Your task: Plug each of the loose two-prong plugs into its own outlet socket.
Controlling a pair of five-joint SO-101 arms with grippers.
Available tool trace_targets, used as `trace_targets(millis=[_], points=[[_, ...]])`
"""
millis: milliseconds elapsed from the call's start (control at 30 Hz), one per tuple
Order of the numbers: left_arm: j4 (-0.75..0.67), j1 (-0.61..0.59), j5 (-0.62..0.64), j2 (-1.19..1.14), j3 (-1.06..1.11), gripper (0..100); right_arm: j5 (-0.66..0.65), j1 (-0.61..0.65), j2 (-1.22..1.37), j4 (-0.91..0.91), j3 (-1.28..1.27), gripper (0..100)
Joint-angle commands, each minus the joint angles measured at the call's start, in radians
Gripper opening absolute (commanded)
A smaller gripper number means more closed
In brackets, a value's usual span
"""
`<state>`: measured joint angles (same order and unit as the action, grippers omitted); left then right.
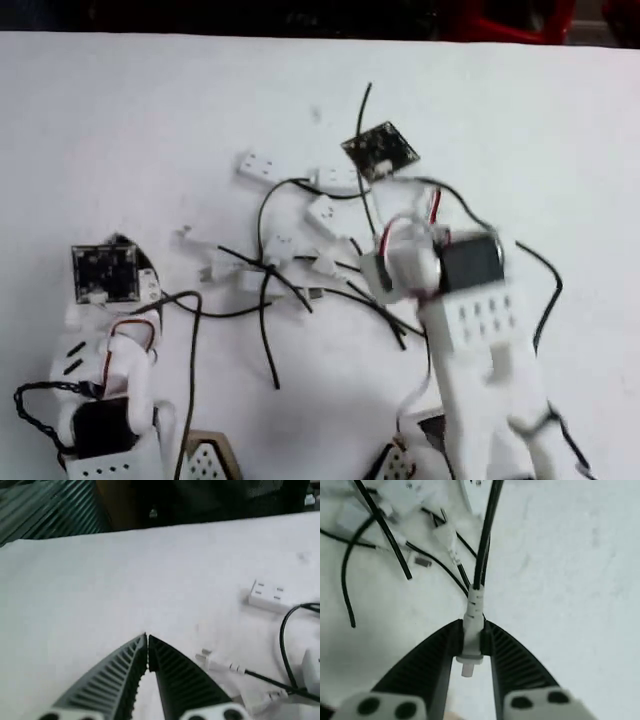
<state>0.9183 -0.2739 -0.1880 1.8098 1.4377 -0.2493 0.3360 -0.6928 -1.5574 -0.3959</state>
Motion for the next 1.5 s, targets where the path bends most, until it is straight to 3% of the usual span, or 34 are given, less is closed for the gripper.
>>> trace_targets(millis=[0, 167, 333, 700, 1133, 1300, 1467], points=[[-0.068, 0.093, 0.051, 0.008, -0.058, 5, 0.084, 0.102, -0.211, 0.148, -0.123, 1.7], [-0.069, 0.203, 0.117, 0.008, -0.057, 17, 0.198, 0.242, -0.418, 0.369, -0.396, 1.7], [-0.069, 0.285, 0.129, 0.008, -0.057, 18, 0.269, 0.360, -0.588, 0.555, -0.617, 1.7], [-0.068, 0.438, 0.080, 0.008, -0.064, 18, 0.201, 0.605, -0.786, 0.605, -0.760, 1.6], [0.167, 0.670, -0.026, 0.010, -0.195, 18, 0.203, 0.607, -0.694, 0.636, -0.770, 1.6], [0.176, 0.644, -0.026, 0.010, -0.203, 18, 0.203, 0.565, -0.694, 0.636, -0.770, 1.6], [0.163, 0.473, -0.028, 0.005, -0.207, 20, 0.247, 0.415, -0.693, 0.638, -0.770, 1.6]])
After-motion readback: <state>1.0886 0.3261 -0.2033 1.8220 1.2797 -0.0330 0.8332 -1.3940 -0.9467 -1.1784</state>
